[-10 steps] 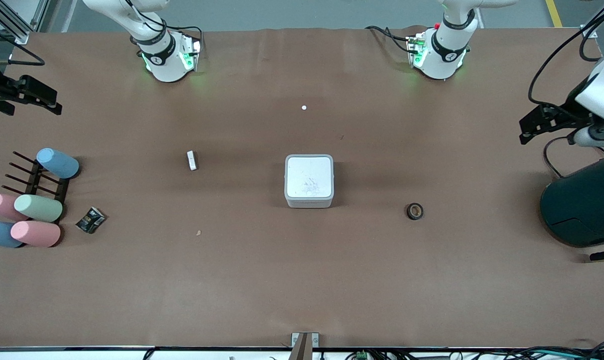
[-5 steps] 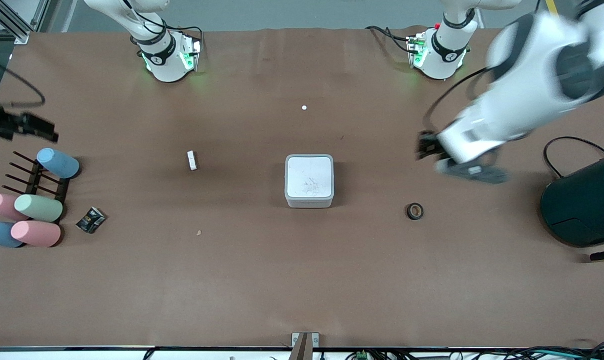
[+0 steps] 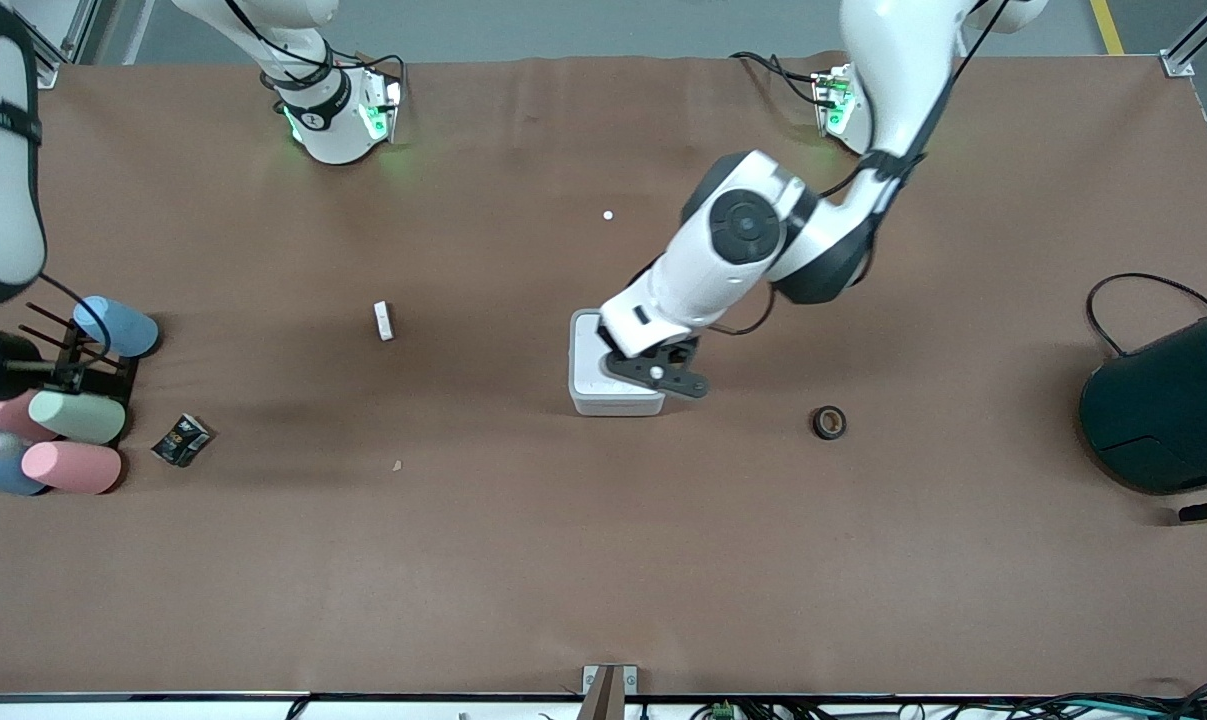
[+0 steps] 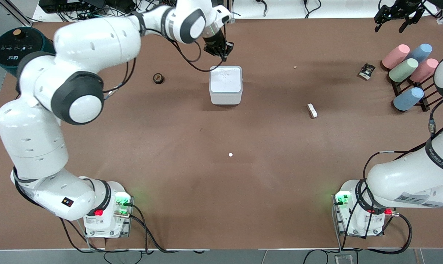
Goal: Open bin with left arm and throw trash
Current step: 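Open the lid with the left gripper while the right gripper grasps the wrapper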
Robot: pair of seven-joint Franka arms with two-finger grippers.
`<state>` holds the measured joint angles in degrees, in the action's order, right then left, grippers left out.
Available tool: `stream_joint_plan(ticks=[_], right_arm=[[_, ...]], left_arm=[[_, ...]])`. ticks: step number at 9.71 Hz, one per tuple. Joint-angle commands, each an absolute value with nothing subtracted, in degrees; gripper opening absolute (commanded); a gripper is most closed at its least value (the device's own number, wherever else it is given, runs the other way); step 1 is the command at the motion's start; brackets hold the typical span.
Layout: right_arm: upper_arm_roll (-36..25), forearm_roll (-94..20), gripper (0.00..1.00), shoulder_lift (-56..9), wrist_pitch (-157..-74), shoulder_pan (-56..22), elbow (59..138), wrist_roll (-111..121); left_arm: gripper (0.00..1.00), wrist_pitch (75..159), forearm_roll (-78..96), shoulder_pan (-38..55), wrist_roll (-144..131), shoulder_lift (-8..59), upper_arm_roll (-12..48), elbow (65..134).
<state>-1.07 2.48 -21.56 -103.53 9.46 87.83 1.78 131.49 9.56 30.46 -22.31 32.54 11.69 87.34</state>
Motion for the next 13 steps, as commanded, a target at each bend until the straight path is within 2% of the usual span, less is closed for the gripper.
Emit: stream_joint_plan(ticks=[1, 3, 6, 8, 10, 11, 13], right_arm=[[-0.1, 2.6, 1.00, -26.9, -110.9, 14.6, 90.1, 2.6], [-0.2, 1.2, 1.00, -31.6, -116.4, 16.7, 92.1, 1.9], [-0.2, 0.8, 1.00, -34.3, -125.9, 17.9, 97.1, 0.7], [-0.1, 0.8, 1.00, -35.8, -127.3, 16.8, 97.2, -2.5], [-0.2, 1.3, 1.00, -37.3, -131.9, 17.2, 99.4, -1.6], [-0.1, 1.4, 1.00, -37.8, -131.9, 17.4, 99.8, -1.2], [0.0, 1.3, 0.99, -38.3, -132.1, 17.0, 100.1, -1.6]], left_arm=[[0.00, 134.6, 10.5, 31.5, -23.4, 37.2, 11.3, 85.2], [0.00, 134.6, 10.1, 32.0, -23.4, 38.7, 11.2, 86.8], [0.00, 133.9, 9.9, 31.6, -23.5, 38.3, 11.1, 89.6], [0.00, 121.6, 9.8, 28.3, -22.6, 31.5, 10.2, 88.1], [0.01, 113.8, 5.8, 20.3, -17.6, 29.8, 10.7, 86.0], [0.07, 113.7, 4.5, 18.8, -16.5, 30.2, 10.3, 85.8], [0.37, 114.3, -12.9, 17.2, -15.6, 33.5, 10.4, 86.1]])
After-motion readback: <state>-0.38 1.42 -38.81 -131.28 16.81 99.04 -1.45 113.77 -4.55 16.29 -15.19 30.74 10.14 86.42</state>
